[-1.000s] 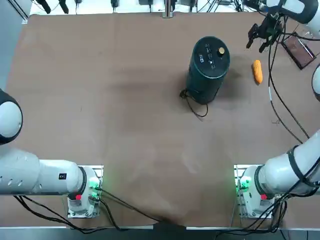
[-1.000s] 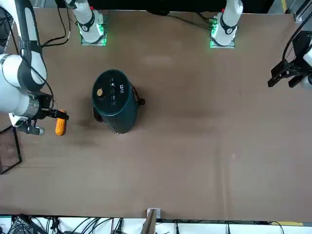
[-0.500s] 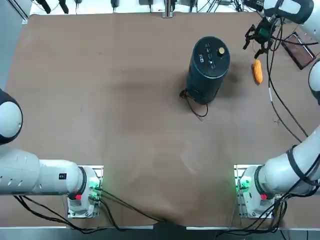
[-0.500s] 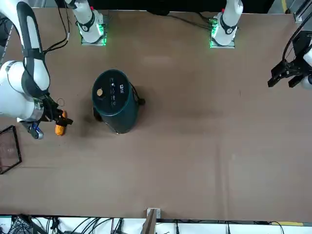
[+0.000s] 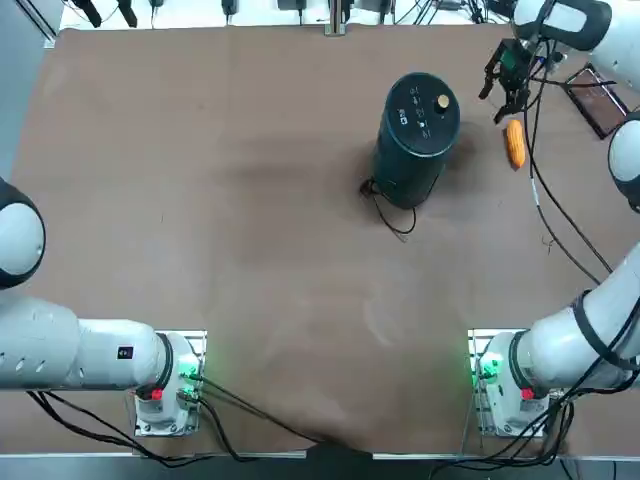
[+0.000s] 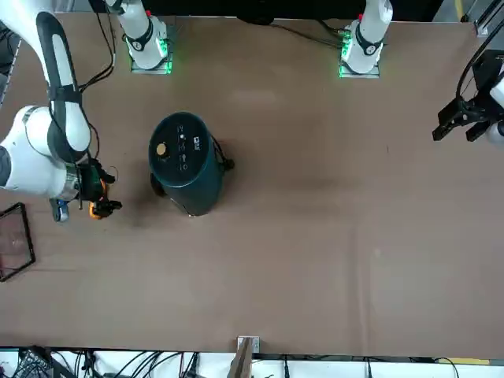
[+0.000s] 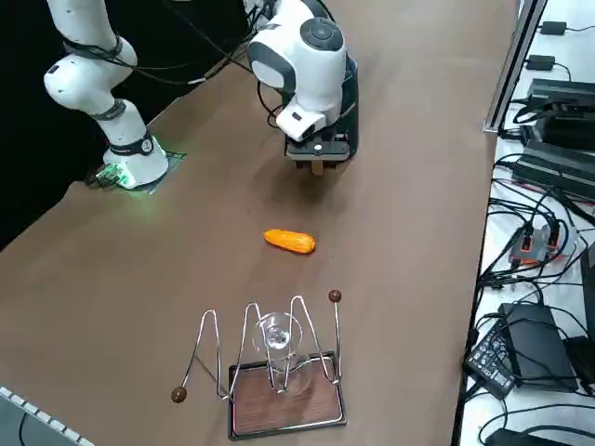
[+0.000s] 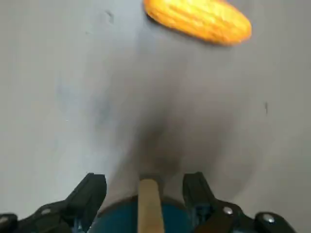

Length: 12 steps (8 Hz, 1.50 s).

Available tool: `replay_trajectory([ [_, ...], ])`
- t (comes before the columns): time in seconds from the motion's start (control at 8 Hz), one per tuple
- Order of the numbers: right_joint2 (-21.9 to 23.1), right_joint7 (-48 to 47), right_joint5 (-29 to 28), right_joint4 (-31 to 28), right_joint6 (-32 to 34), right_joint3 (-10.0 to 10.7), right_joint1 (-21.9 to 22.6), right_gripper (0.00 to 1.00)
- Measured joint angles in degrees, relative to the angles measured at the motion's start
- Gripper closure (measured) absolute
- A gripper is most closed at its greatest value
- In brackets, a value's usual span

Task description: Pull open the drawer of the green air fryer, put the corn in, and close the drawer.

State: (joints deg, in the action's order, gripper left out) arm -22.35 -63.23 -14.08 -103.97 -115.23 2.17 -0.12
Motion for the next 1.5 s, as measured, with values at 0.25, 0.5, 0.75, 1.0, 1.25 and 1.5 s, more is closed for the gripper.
replay_trajectory([
  [0.25,0.07,-5.19,-2.49,-1.83,0.05,-0.08,1.45,0.01],
  [0.5,1.36,-7.0,-4.79,-4.38,-0.06,-0.15,3.58,0.01],
  [0.75,3.18,-7.61,-6.72,-6.48,-0.87,-0.18,5.57,0.01],
  [1.0,5.22,-7.85,-6.97,-10.06,-3.41,-0.18,6.65,0.0],
  [1.25,6.48,-7.85,-7.34,-12.84,-6.24,-0.18,7.7,0.0],
  [1.5,6.58,-7.87,-8.09,-14.16,-8.68,-0.18,8.97,0.01],
])
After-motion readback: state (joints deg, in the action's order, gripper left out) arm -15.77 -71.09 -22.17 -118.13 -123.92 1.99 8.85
